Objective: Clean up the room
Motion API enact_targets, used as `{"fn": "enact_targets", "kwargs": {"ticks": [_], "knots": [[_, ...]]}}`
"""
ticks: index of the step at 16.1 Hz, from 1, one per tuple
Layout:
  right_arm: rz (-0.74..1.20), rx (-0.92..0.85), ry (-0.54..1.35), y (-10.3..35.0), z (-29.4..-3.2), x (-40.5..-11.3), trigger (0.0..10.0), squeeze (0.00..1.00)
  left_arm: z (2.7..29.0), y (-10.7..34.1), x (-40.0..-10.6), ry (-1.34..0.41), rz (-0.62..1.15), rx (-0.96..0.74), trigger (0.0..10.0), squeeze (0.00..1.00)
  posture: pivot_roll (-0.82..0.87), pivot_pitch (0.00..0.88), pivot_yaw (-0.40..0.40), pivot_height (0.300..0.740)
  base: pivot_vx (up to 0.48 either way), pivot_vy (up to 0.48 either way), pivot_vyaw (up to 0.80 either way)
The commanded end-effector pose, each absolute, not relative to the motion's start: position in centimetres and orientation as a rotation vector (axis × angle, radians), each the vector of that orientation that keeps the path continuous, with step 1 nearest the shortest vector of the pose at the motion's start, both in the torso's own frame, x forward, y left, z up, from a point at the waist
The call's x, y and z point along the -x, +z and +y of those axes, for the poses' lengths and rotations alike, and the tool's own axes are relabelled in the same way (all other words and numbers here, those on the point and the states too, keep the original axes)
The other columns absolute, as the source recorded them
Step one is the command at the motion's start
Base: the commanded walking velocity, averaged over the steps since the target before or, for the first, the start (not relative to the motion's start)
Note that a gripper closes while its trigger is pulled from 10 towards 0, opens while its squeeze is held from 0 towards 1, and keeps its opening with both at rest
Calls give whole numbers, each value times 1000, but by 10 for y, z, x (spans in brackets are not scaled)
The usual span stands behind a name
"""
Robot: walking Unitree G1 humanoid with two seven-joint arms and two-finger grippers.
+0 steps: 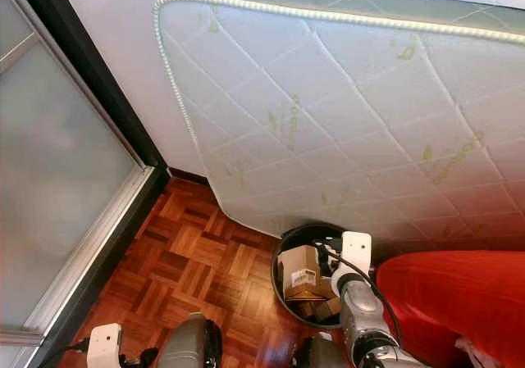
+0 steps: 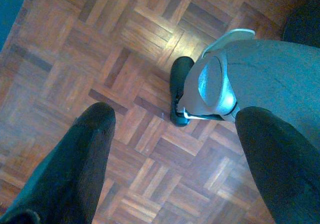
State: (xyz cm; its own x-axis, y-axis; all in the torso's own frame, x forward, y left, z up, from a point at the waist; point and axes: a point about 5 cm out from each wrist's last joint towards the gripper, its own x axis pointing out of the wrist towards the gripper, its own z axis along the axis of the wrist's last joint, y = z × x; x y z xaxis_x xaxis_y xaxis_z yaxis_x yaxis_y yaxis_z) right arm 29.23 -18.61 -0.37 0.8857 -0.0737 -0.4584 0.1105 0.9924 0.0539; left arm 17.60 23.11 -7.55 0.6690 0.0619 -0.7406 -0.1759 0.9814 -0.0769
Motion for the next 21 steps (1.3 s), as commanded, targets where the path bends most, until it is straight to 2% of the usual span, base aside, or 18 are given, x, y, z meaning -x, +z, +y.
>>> {"fn": "enact_targets", "kwargs": {"ticks": [1, 3, 4, 5, 7, 9, 10, 12, 13, 14, 16, 17, 19, 21], "knots": [[502, -89, -97, -9, -184, -287, 10000, 1000, 235, -80, -165, 147, 868, 139, 10000, 0, 172, 243, 41, 666, 0, 0, 0], [519, -82, -101, -11, -184, -286, 10000, 1000, 235, -80, -165, 148, 867, 139, 10000, 0, 173, 243, 41, 666, 0, 0, 0], [530, -116, -123, -12, -184, -285, 10000, 859, 235, -80, -165, 147, 867, 138, 10000, 0, 173, 242, 42, 666, 0, 0, 0], [533, -123, -127, -13, -184, -285, 10000, 0, 235, -80, -165, 146, 868, 137, 10000, 0, 173, 242, 42, 666, 0, 0, 0], [506, -13, -104, -9, -185, -288, 10000, 0, 235, -80, -165, 145, 869, 136, 10000, 0, 175, 240, 42, 666, 0, 0, 0], [502, -33, -74, -8, -181, -289, 10000, 0, 235, -80, -165, 146, 869, 135, 10000, 0, 174, 238, 41, 666, 0, 0, 0], [532, -168, -92, -12, -179, -287, 10000, 0, 235, -80, -165, 146, 868, 137, 10000, 0, 174, 238, 41, 666, 0, 0, 0], [549, -313, -132, -14, -179, -286, 10000, 0, 235, -80, -165, 146, 867, 136, 10000, 0, 175, 232, 44, 666, 0, 0, 0], [545, -289, -143, -14, -181, -286, 10000, 0, 236, -80, -165, 145, 867, 136, 10000, 0, 174, 232, 47, 666, 0, 0, 0], [513, -67, -99, -8, -183, -289, 10000, 0, 236, -80, -165, 144, 867, 134, 10000, 0, 174, 232, 47, 666, 0, 0, 0], [485, 66, -41, -5, -180, -292, 10000, 0, 236, -80, -165, 143, 868, 133, 10000, 0, 173, 228, 46, 666, 0, 0, 0], [495, 11, -47, -6, -179, -292, 10000, 0, 236, -80, -165, 143, 868, 133, 10000, 0, 173, 228, 46, 666, 0, 0, 0], [538, -224, -129, -9, -181, -291, 10000, 0, 236, -79, -166, 143, 867, 134, 10000, 0, 177, 227, 45, 666, 0, 0, 0], [531, -310, -202, -8, -186, -292, 10000, 0, 236, -79, -166, 143, 866, 134, 10000, 0, 178, 223, 45, 666, 0, 0, 0]]}}
